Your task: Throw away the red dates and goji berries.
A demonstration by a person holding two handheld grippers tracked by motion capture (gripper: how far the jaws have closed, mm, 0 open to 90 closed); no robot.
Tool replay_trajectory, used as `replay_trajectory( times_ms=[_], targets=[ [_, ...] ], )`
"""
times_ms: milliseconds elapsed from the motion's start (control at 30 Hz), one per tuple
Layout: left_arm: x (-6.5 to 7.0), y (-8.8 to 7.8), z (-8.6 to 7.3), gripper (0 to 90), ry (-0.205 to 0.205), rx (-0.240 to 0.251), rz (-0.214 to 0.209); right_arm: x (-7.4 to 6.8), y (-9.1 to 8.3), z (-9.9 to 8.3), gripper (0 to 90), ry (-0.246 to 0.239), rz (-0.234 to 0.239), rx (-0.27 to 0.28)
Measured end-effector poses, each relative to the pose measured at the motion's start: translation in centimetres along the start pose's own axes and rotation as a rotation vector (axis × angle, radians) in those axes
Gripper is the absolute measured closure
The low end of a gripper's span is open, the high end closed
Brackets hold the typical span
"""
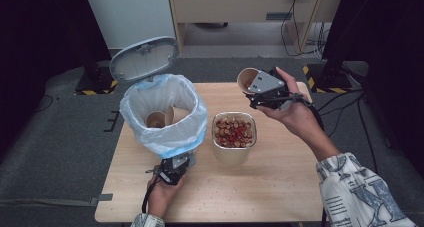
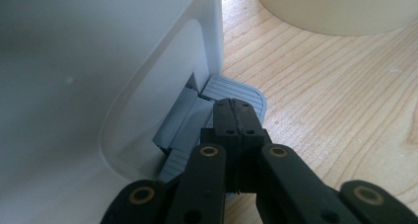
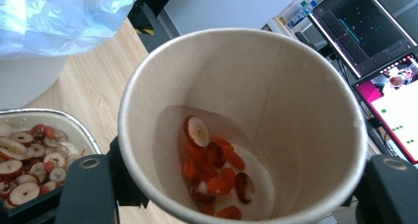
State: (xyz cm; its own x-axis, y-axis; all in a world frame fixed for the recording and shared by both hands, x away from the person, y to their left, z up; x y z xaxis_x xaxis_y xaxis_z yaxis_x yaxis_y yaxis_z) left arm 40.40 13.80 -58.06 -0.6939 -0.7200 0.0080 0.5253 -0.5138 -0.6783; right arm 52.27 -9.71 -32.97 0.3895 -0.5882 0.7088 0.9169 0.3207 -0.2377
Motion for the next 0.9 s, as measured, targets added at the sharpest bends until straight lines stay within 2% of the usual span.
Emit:
replay_trajectory(
  times_ms=[200, 533, 600, 767, 900],
  targets=[
    [0.00, 0.00, 0.00, 90.0, -0.001, 0.000, 0.000, 0.00, 0.06, 0.23, 31.4, -0.028, -0.008, -0.004],
    [0.00, -0.01, -0.01, 90.0, -0.002, 0.000, 0.000, 0.18, -0.02, 0.30, 31.4, -0.040, -0.012, -0.004],
    [0.01, 0.03, 0.03, 90.0, -0.006, 0.005, 0.001, 0.10, -0.05, 0.27, 31.5, -0.057, -0.016, -0.009],
    [0.01, 0.01, 0.01, 90.0, -0.003, 0.002, 0.000, -0.31, -0.23, 0.43, 31.4, -0.138, -0.031, -0.006],
    [0.01, 0.01, 0.01, 90.0, -0.004, 0.002, 0.000, -0.53, -0.15, 0.31, 31.4, -0.158, -0.032, -0.010]
  ],
)
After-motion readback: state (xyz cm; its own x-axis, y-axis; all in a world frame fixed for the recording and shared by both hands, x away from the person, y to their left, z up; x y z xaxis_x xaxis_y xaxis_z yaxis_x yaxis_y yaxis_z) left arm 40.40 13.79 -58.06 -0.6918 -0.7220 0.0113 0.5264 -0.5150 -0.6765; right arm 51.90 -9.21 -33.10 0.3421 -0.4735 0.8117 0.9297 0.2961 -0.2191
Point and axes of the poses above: each handheld gripper's, and its own axes: y roughly forward along the jaws, z roughly out of its top, x roughly to its right, the point moved 9 cm from there along y, roughly forward along the jaws, and after that the axes turned 12 degrees about -z, right-handed, at the moved point
